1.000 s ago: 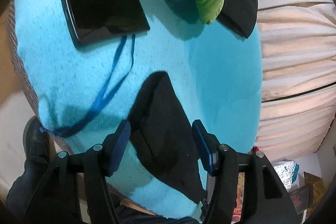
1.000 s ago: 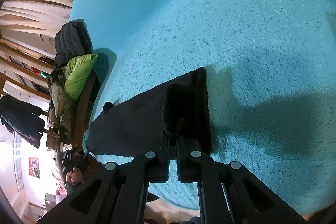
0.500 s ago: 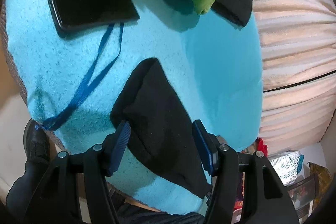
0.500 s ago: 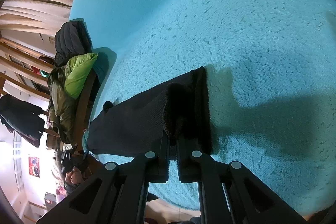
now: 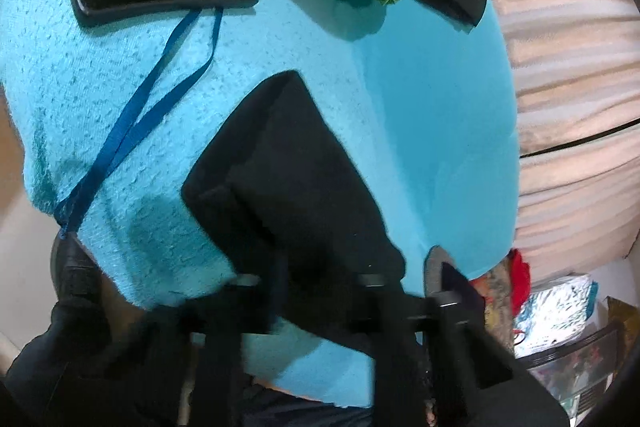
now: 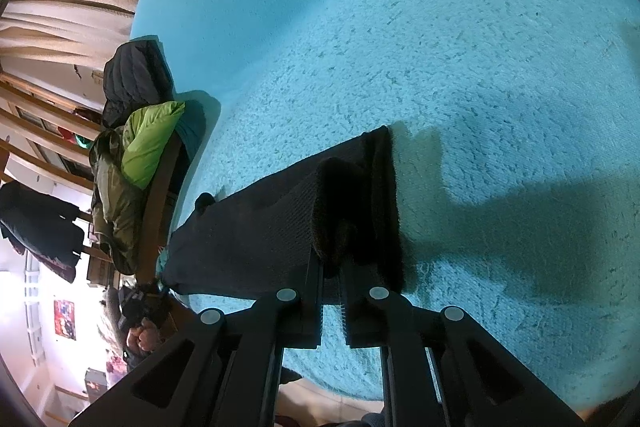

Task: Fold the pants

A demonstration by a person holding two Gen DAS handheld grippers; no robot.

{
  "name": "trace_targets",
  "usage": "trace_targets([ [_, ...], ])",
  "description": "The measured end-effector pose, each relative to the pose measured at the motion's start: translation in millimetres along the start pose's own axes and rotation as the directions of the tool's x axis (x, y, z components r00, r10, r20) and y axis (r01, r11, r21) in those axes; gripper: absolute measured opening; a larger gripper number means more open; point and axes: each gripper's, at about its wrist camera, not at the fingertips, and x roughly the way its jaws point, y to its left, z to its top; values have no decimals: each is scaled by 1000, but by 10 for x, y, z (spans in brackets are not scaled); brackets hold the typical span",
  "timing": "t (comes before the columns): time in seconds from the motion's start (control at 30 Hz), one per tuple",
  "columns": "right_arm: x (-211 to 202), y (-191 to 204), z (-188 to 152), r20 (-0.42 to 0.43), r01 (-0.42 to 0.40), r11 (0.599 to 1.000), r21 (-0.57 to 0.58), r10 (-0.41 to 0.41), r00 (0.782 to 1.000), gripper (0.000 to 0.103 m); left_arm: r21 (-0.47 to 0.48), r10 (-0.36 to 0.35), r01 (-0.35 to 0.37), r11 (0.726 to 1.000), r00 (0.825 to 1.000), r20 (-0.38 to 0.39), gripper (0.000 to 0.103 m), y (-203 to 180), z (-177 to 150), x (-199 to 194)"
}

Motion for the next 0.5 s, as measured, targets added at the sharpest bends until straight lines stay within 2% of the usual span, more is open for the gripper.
trace_targets([
  [0.07, 4, -7, 2, 2, -1, 1000, 2, 1, 1000, 7, 19, 11, -11, 1000, 1000, 9, 4, -19, -23, -7],
  [0.2, -47, -32, 16, 39, 4, 1000, 19, -4, 999, 3, 60, -25, 23, 998, 999, 33, 4, -47, -75, -148],
  [0.5, -9, -48, 17, 13, 22, 999, 28, -23, 1000, 4, 28, 46, -47, 999, 999, 7, 4, 53, -74, -41],
])
